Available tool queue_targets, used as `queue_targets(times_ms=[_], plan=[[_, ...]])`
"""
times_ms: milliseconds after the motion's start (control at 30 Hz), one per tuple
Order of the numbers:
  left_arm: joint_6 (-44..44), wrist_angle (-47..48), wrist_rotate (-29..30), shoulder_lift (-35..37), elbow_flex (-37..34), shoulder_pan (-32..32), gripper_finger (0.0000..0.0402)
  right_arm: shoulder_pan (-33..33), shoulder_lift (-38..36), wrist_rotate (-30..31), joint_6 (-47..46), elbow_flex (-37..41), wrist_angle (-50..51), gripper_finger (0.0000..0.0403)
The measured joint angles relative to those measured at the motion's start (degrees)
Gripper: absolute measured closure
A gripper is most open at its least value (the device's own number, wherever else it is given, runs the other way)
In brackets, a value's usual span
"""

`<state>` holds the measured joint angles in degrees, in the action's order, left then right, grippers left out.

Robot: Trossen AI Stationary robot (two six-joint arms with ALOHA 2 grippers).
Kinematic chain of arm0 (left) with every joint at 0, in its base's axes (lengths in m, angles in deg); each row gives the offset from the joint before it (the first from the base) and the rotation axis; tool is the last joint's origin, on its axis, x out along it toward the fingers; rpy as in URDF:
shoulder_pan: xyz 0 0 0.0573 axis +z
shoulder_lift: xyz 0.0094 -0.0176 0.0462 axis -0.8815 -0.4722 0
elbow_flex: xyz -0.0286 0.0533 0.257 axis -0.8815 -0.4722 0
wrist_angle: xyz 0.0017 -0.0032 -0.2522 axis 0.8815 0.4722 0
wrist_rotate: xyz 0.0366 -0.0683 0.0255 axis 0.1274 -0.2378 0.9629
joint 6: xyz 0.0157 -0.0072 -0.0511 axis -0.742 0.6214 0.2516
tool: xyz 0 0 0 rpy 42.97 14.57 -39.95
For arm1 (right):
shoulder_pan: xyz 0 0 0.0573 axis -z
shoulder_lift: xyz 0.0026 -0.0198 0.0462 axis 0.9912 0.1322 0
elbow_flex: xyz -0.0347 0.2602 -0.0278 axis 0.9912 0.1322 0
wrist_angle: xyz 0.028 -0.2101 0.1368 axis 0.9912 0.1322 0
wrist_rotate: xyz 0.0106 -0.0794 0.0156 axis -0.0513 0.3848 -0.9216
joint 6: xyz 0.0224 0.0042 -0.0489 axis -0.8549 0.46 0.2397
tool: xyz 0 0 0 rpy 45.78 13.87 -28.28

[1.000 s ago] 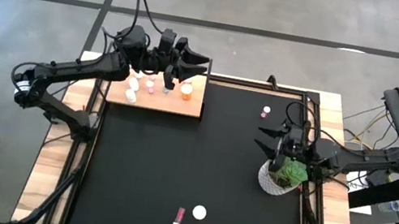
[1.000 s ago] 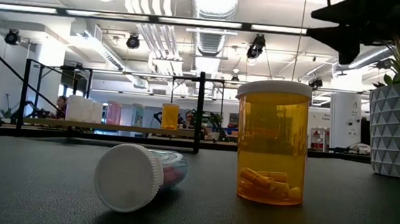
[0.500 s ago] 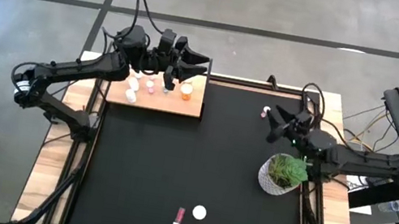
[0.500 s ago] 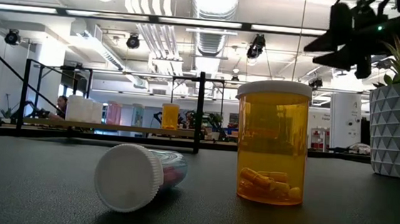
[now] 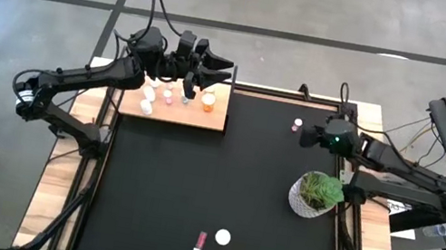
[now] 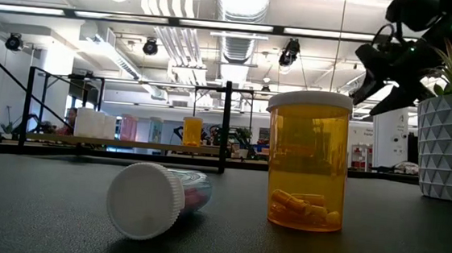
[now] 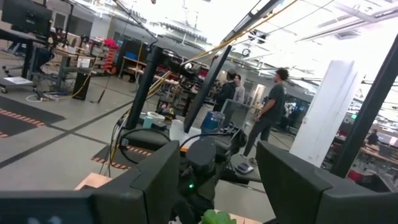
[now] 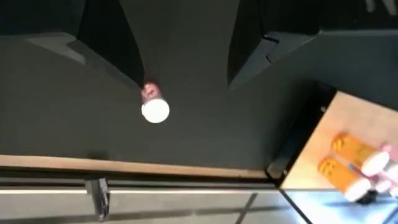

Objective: Pick and place medicine bottles onto shelf by color
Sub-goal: Put the pink pill bottle into the shelf

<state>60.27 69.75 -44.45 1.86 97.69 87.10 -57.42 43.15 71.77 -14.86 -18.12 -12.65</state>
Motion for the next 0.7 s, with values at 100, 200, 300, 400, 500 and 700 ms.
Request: queue_targets(times_ms=[100,200,300,400,500,700], plan=[[0.02,0.02,0.00,0.00,0.00,0.11,0.0204,1.40,2.09,-1.82,1.40,-0.69,0.00,0.0183],[0.25,0.06,0.00,0.00,0.00,0.11,0.0204,2.75,4.46,-4.92,1.87,-1.02,0.20,0.0171],[0.46,0.07,-0.01,0.00,0.00,0.11,0.0204,4.25,7.10,-8.30,1.85,-0.98,0.40,0.0149],[0.50,0.07,-0.02,0.00,0.00,0.11,0.0204,5.59,9.94,-9.98,2.83,-0.85,1.00,0.0127],[0.50,0.09,-0.02,0.00,0.00,0.11,0.0204,6.29,12.17,-9.66,8.07,-0.83,0.89,0.0116],[0.52,0.73,-0.02,0.00,-0.02,0.11,0.0204,6.49,14.29,-9.35,20.81,1.05,-4.87,0.0122]])
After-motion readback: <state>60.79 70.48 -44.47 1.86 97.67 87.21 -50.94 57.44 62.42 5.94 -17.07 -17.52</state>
